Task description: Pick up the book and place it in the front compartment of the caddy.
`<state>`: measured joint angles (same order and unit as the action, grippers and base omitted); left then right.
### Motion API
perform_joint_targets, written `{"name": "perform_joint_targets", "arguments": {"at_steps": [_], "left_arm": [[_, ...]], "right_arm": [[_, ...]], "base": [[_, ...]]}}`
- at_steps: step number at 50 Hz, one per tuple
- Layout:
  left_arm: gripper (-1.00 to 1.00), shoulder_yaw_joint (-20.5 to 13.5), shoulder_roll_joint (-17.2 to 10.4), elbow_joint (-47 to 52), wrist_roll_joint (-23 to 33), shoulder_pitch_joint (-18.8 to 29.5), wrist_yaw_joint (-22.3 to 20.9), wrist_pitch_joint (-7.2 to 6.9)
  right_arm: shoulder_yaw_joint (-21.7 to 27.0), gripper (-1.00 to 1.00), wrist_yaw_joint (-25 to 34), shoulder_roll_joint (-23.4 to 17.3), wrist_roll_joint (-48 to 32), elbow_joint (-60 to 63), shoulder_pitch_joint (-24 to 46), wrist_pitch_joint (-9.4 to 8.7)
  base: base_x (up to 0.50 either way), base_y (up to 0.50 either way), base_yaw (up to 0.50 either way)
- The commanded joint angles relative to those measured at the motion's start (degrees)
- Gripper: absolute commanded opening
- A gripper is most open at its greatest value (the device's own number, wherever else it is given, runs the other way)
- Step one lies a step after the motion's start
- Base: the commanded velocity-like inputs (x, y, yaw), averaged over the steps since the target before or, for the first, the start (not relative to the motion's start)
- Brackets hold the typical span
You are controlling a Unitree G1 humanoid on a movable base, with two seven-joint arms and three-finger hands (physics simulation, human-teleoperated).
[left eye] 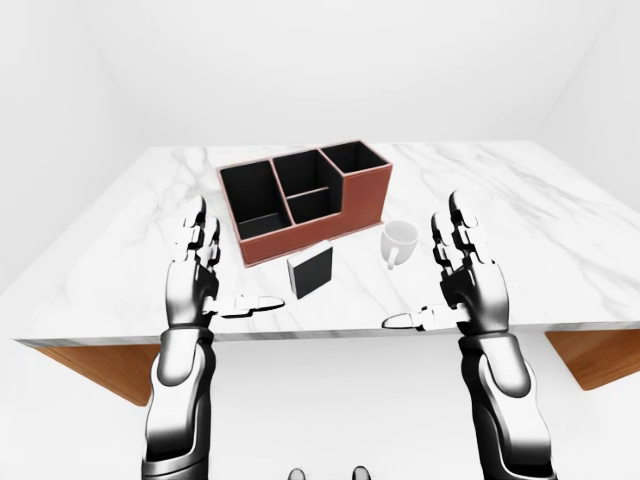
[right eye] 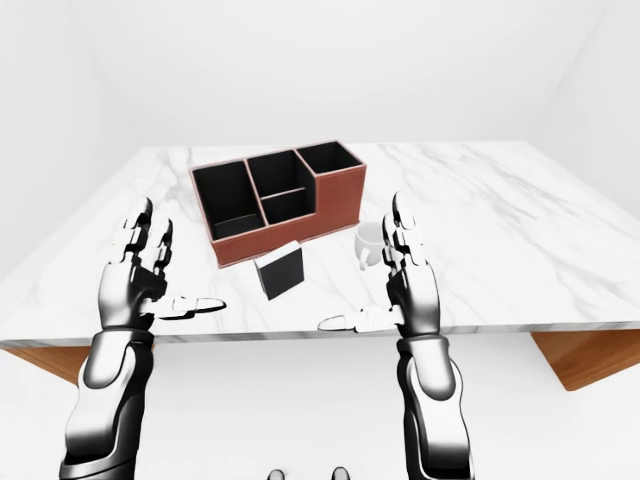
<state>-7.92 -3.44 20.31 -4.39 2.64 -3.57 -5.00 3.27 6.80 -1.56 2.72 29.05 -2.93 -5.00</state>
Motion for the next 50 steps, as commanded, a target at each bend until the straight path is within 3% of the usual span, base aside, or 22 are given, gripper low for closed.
{"name": "perform_joint_targets", "arguments": {"at_steps": [1,16,29,50], "left_arm": [[0.95,-0.15,-0.23,0.13,-0.04,0.1,-0.01,0.0],[0.95,-0.34,-0.27,2.05,-0.24,-0.03,-0.09,0.0],[0.95,-0.55,-0.34,2.02,-0.35,0.09,-0.11,0.0],[0.95,-0.71,-0.46,3.14,-0.56,0.23,-0.15,0.0]], "right_arm": [[-0.22,1.0,0.07,0.17,-0.23,0.31,-0.02,0.0],[-0.8,1.0,0.63,-0.15,-1.17,1.15,-0.19,0.0],[-0.73,1.0,1.5,0.47,0.21,4.94,-0.61,0.0],[-0.68,1.0,1.29,0.23,-0.14,6.16,-0.45,0.0]], "base": [[0.0,0.5,0.0],[0.0,0.5,0.0],[0.0,0.01,0.0],[0.49,0.0,0.0]]}}
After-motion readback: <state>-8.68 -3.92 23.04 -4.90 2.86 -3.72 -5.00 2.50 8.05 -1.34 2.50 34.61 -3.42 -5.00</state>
